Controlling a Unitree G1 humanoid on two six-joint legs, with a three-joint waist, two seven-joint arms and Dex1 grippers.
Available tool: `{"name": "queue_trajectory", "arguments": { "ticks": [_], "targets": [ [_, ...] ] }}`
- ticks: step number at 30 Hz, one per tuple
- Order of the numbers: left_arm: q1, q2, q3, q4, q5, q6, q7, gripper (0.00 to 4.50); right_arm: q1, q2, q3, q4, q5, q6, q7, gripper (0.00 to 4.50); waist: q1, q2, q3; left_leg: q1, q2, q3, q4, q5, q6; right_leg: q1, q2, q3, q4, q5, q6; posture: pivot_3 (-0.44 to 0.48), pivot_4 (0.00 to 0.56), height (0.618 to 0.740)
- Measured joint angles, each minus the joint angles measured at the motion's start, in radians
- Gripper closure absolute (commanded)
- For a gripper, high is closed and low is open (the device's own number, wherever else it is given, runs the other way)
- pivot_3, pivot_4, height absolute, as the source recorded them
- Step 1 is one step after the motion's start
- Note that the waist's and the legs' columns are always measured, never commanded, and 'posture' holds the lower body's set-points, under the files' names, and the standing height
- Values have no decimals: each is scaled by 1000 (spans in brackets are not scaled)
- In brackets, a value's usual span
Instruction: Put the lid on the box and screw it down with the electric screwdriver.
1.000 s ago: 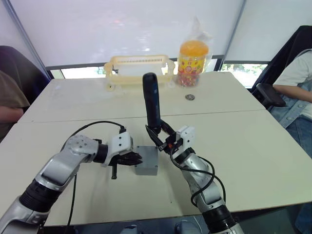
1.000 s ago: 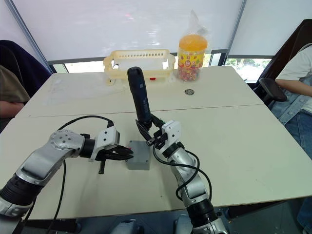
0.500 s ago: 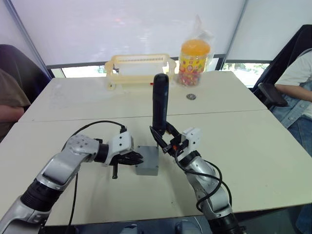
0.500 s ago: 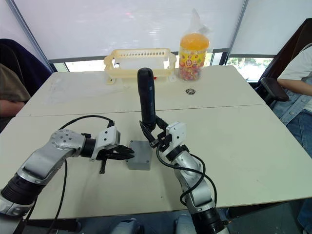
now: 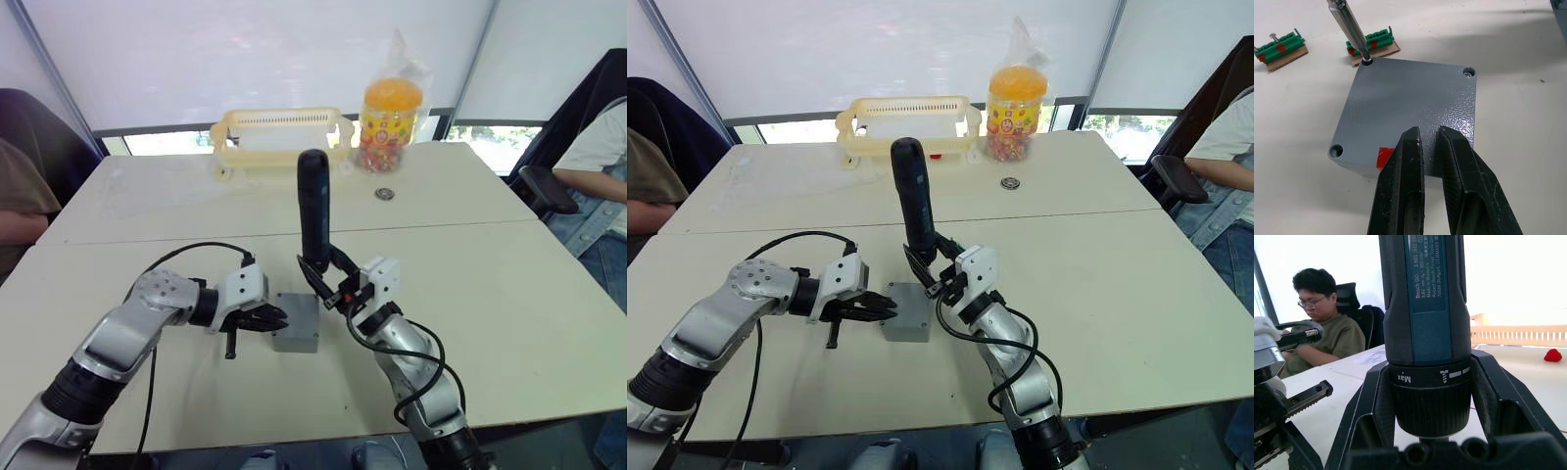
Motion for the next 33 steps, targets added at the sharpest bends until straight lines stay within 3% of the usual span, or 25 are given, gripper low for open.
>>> {"name": "queue_trajectory", "arguments": {
  "ticks": [12, 23, 33],
  "targets": [
    [3, 1, 2, -2, 0, -1, -2, 3940, 13, -25, 11, -13, -1, -24, 37, 2759, 0, 0, 0, 0, 0, 0, -1, 0, 0, 0, 0, 0, -1, 0, 0, 0, 150, 740],
    [2, 1, 2, -1, 0, -1, -1, 3940, -41, -9, 24, 127, -69, -174, 30, 2759, -2, 0, 0, 0, 0, 0, -1, 0, 0, 0, 0, 0, -1, 0, 0, 0, 150, 740],
    [2, 1, 1, -1, 1, -1, 0, 3940, -44, -7, 11, 155, -61, -180, 32, 2759, -1, 0, 0, 1, 0, -1, -1, 0, 0, 1, 0, -1, -1, 0, 0, 0, 150, 740]
  ]
}}
